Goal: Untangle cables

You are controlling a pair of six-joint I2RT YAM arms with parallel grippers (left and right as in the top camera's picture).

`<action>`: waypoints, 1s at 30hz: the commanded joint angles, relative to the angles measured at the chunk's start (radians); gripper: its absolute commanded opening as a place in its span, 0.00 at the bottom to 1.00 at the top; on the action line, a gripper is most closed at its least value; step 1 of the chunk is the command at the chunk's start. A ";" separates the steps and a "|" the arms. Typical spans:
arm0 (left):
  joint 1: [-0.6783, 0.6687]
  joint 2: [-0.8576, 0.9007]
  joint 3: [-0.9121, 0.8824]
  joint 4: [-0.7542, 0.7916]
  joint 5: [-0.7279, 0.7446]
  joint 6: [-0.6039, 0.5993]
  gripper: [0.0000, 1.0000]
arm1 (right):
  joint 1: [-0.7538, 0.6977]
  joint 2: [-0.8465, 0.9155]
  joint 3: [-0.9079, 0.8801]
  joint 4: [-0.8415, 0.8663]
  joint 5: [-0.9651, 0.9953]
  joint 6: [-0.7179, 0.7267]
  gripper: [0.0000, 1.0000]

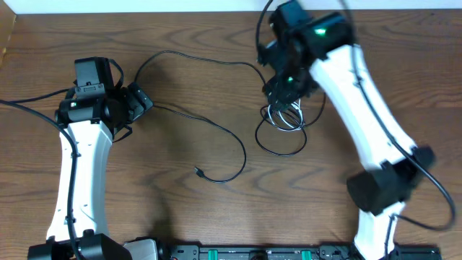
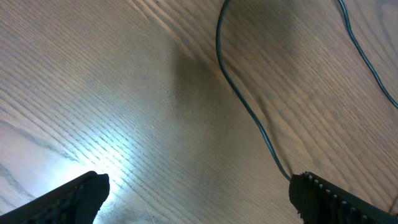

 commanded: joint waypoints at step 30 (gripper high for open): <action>0.003 -0.004 0.005 -0.003 -0.010 -0.004 0.98 | -0.056 0.214 -0.065 -0.039 -0.029 0.031 0.39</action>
